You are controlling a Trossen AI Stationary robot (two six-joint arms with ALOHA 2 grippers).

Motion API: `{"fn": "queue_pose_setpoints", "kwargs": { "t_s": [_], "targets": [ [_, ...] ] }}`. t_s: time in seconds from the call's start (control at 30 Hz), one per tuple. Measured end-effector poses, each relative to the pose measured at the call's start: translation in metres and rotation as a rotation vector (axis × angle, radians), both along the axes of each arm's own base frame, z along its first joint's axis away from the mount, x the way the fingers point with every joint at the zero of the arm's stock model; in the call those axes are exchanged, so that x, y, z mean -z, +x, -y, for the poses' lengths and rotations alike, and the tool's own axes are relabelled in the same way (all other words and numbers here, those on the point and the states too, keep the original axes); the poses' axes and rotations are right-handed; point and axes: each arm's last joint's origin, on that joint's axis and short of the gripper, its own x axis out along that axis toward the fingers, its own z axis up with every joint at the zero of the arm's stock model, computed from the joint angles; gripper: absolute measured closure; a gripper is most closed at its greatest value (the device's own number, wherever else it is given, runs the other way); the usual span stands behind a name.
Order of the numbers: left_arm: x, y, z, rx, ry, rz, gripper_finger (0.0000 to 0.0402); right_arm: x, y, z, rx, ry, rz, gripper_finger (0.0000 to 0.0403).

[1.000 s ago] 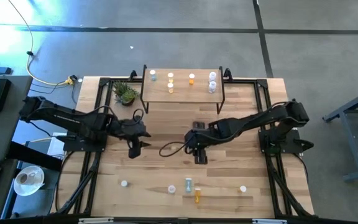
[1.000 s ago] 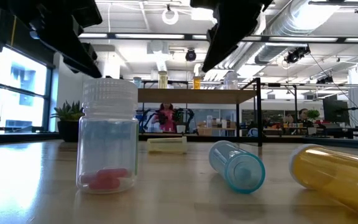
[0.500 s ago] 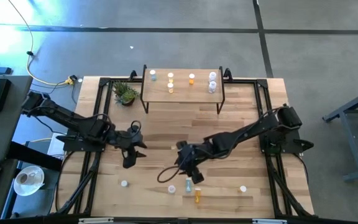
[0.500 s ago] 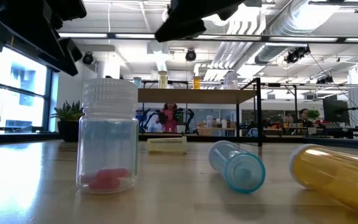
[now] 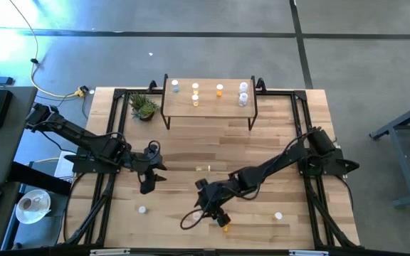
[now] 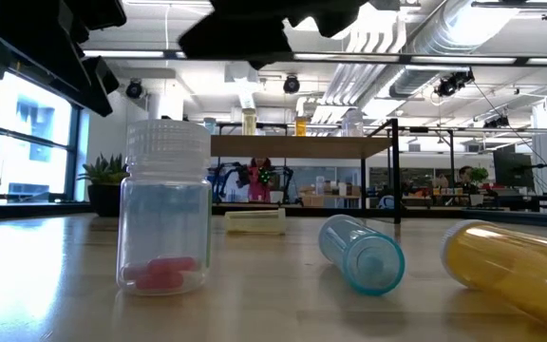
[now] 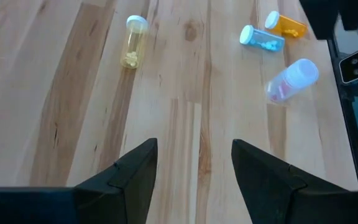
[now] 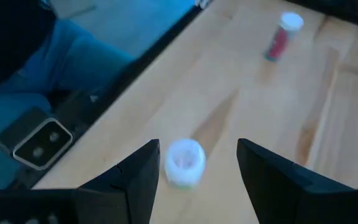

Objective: Pick and place medicine bottles onto shelf by color
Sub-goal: Put the transparent pill bottle on the shelf aligned with the transparent pill bottles

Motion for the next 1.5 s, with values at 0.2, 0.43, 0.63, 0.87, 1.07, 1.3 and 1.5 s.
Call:
{"fn": "queue_pose_setpoints", "kwargs": {
  "t_s": [0.2, 0.43, 0.63, 0.87, 1.07, 1.3, 1.5],
  "targets": [
    [0.0, 0.0, 0.0, -0.016, -0.016, 0.0, 0.0204, 0.011, 0.004, -0.013, -0.015, 0.014, 0.048, 0.0199],
    [0.0, 0.0, 0.0, -0.019, -0.018, -0.002, 0.0204, 0.03, 0.009, -0.017, -0.001, 0.004, 0.037, 0.0199],
    [0.0, 0.0, 0.0, -0.017, -0.019, -0.005, 0.0204, 0.044, 0.012, -0.017, 0.0, -0.006, 0.012, 0.0199],
    [0.0, 0.0, 0.0, -0.016, -0.018, -0.007, 0.0204, 0.047, 0.012, -0.018, 0.01, 0.008, -0.002, 0.0199],
    [0.0, 0.0, 0.0, -0.016, -0.017, -0.007, 0.0204, 0.052, 0.012, -0.018, 0.002, 0.013, -0.021, 0.0199],
    [0.0, 0.0, 0.0, -0.016, -0.016, -0.007, 0.0204, 0.061, 0.014, -0.019, 0.002, 0.012, -0.022, 0.0199],
    [0.0, 0.0, 0.0, -0.017, -0.015, -0.007, 0.0204, 0.06, 0.015, -0.02, -0.004, 0.024, -0.014, 0.0208]
  ]
}}
